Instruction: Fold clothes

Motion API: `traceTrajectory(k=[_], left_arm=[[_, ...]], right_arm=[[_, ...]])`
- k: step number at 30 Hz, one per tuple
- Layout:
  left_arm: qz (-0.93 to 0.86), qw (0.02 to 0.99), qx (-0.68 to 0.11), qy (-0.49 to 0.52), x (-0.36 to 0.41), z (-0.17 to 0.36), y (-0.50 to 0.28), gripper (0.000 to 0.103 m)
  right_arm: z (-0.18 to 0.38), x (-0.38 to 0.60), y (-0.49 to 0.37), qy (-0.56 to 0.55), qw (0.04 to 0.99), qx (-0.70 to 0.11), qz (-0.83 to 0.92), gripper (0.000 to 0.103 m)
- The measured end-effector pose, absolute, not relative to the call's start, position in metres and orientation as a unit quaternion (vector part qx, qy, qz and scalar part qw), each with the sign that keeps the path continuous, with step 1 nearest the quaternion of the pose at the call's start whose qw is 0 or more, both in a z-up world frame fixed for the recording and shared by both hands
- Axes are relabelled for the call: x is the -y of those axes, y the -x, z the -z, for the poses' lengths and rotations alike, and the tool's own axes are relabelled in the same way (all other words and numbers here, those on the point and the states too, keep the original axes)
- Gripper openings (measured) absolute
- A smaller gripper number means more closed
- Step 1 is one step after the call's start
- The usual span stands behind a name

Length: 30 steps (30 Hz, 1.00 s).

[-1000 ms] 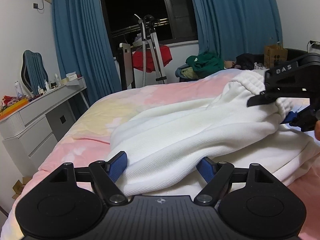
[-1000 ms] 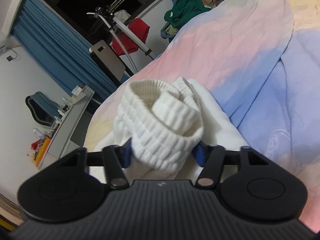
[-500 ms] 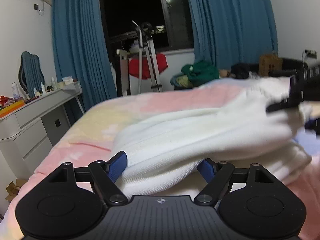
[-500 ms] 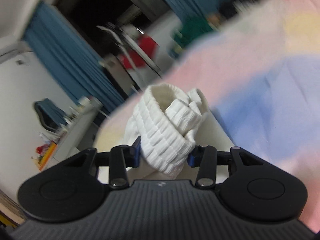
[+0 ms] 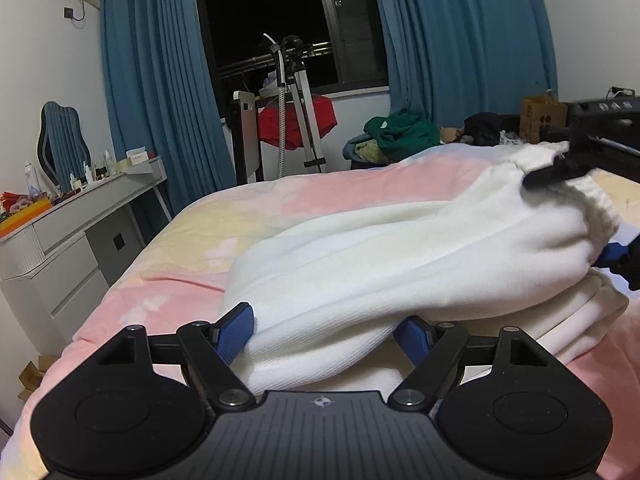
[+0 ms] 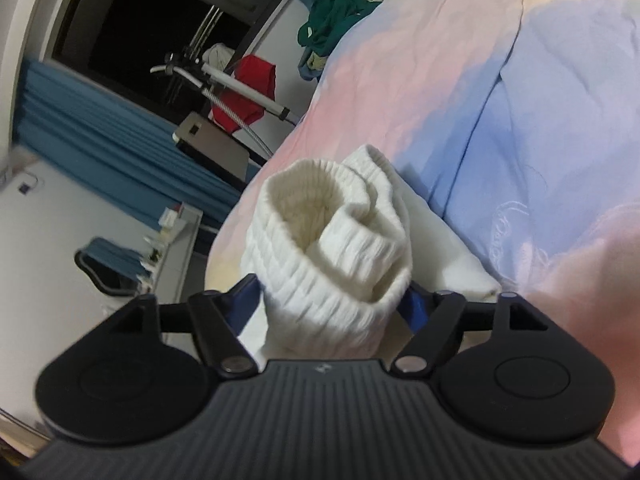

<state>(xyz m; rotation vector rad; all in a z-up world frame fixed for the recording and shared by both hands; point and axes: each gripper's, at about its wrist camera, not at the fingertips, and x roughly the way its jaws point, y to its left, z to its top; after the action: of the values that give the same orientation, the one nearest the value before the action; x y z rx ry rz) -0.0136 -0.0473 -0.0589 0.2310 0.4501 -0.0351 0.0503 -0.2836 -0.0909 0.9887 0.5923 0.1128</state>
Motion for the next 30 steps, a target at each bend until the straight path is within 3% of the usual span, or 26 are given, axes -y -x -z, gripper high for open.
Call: traceTrajectory(k=[7,9,11,14,18,27,30], left_arm=[[0.021,0.967,-0.226,-0.117,0.046,0.061,0.012,0.079],[0.022,0.967,-0.225,-0.114,0.045,0.06,0.011,0.079],[0.021,0.969,-0.22,-0.111,0.043,0.059,0.012,0.079],[0.02,0.975,-0.205,-0.088,0.035,0.053,0.016,0.082],[-0.001,0.978,-0.199,-0.057,0.024,0.048,0.018,0.086],[-0.041,0.961,-0.273,0.012,-0.002,0.055,0.0,0.088],[-0.045,0.959,-0.279,0.024,-0.01,0.054,0.001,0.088]], right_arm=[[0.094,0.261,-0.071,-0.373,0.871,-0.315,-0.053,0.08],[0.094,0.259,-0.071,-0.36,0.877,-0.315,-0.049,0.074],[0.092,0.262,-0.069,-0.364,0.877,-0.311,-0.049,0.058],[0.08,0.264,-0.065,-0.362,0.887,-0.28,-0.063,0.053],[0.067,0.267,-0.057,-0.351,0.9,-0.245,-0.081,0.052],[0.071,0.256,-0.061,-0.243,0.927,-0.28,-0.053,0.053],[0.07,0.255,-0.056,-0.226,0.93,-0.286,-0.054,0.061]])
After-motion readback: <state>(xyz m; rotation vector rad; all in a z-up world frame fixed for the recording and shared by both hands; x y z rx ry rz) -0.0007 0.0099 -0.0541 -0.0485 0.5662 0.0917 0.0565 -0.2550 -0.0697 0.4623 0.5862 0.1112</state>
